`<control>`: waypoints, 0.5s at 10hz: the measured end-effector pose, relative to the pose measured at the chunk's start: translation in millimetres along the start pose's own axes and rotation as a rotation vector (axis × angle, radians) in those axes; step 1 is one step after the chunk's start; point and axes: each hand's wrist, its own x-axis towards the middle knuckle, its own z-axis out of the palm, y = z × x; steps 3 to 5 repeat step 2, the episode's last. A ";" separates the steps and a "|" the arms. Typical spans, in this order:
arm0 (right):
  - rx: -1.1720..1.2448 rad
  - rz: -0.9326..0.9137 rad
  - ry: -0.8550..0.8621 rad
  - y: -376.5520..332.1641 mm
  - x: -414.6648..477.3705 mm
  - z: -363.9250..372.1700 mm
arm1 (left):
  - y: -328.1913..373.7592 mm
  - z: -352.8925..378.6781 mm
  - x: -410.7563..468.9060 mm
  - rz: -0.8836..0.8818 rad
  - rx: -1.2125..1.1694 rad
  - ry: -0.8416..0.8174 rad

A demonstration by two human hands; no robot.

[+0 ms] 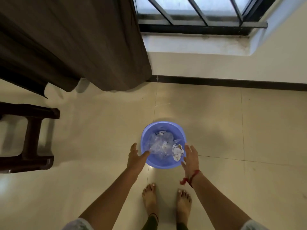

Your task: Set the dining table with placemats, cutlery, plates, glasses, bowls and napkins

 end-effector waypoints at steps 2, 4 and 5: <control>-0.123 0.091 -0.116 -6.4 -82.2 -18.6 | -3.0 -16.7 -84.2 -0.109 -0.166 -0.027; -0.123 0.091 -0.116 -6.4 -82.2 -18.6 | -3.0 -16.7 -84.2 -0.109 -0.166 -0.027; -0.123 0.091 -0.116 -6.4 -82.2 -18.6 | -3.0 -16.7 -84.2 -0.109 -0.166 -0.027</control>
